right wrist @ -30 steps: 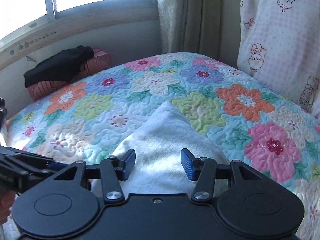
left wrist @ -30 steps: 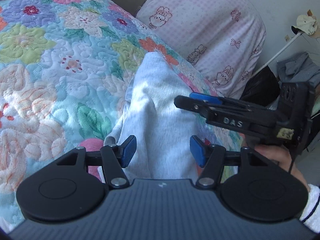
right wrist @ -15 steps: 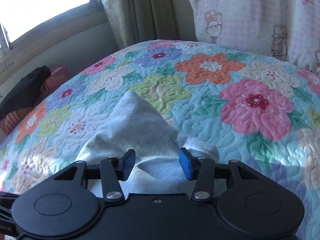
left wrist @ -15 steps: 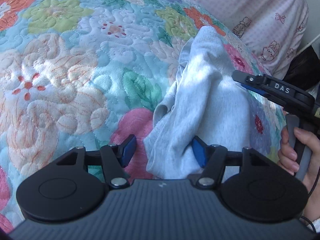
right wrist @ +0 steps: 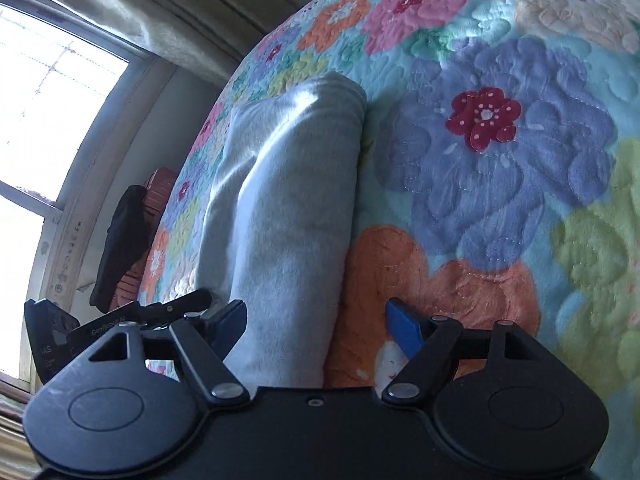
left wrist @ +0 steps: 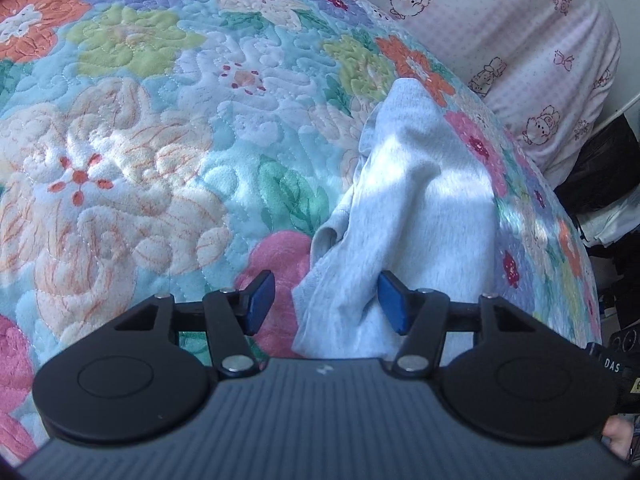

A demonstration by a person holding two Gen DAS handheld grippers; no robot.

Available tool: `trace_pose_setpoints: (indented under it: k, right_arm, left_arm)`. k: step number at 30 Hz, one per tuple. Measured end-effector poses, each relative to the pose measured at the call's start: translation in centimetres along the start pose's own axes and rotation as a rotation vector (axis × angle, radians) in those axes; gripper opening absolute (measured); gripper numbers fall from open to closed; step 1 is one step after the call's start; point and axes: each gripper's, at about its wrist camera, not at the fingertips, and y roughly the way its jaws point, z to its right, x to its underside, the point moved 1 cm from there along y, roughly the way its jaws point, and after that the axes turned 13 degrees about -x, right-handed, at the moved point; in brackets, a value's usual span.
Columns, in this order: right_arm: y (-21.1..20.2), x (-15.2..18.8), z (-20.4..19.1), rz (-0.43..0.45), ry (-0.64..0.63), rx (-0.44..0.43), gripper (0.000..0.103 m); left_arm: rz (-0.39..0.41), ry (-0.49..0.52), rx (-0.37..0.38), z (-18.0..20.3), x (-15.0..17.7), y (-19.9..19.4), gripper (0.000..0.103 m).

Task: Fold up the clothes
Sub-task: 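Press the folded shirt bundle with the right gripper toward the left gripper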

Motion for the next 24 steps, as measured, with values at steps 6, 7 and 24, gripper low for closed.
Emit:
trace_pose_setpoints:
  k: [6,7,24]
  right_arm:
    - [2.4,-0.2,-0.8,-0.078,-0.033,-0.047,0.081]
    - [3.0,-0.1,-0.6,-0.104,-0.023,-0.082,0.081]
    - [4.3,-4.2,-5.3,-0.120,0.190,-0.238,0.026]
  left_arm:
    - [0.144,0.118,0.051,2.4,-0.1,-4.1,0.055]
    - [0.162,0.151,0.068,3.0,0.0,-4.6,0.055]
    - [0.414,0.722,0.066,11.2,6.2,-5.7,0.074]
